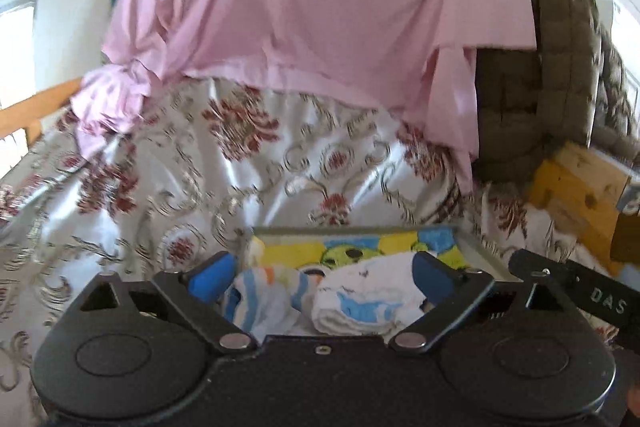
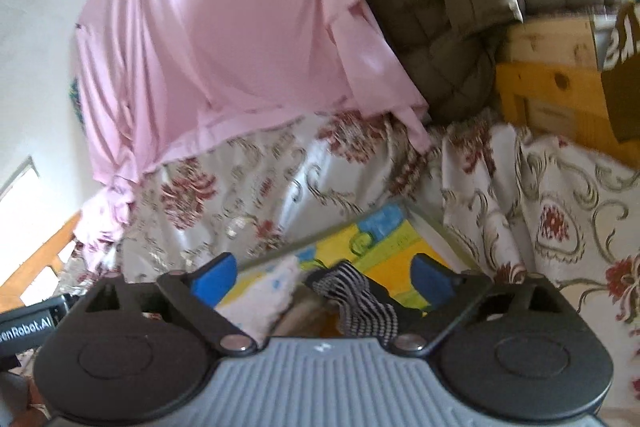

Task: Organize soft objects
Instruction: 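Lower both cloths into the tray and open both tools, then lift both tools from the tray and move back over the pile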

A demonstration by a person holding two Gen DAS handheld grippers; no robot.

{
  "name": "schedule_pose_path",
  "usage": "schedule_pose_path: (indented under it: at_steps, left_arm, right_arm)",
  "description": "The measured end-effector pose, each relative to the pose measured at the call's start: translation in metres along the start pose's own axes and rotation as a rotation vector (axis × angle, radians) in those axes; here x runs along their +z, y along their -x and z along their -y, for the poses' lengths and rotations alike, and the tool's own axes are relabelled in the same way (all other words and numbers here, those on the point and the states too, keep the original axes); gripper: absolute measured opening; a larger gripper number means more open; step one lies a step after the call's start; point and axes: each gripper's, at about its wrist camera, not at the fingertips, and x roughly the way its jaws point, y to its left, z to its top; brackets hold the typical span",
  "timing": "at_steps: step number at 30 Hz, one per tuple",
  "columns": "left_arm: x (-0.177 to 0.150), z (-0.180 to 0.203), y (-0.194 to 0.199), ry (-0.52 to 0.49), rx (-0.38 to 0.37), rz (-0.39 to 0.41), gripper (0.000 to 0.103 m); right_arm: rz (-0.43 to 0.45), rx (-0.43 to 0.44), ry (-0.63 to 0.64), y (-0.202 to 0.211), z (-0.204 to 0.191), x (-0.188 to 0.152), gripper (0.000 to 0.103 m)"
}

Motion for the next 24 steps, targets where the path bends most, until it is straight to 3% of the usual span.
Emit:
schedule_pose_path:
  at_steps: [9,13,24]
  left_arm:
    - [-0.01,-0.02,0.092,0.033,0.0,0.144,0.102]
    - [-0.023,-0.037,0.124,0.047,-0.01,0.143,0.102]
    - [-0.057,-0.071,0.189,0.049,0.048,0.169,0.102]
  right_arm:
    - [0.084,0.031,0.094,0.071,-0.041,-0.004,0.103]
    - [0.144,0.048,0.107,0.099,-0.056,-0.015,0.103]
    - [0.169,0.052,0.147,0.158,-0.074,-0.066,0.103]
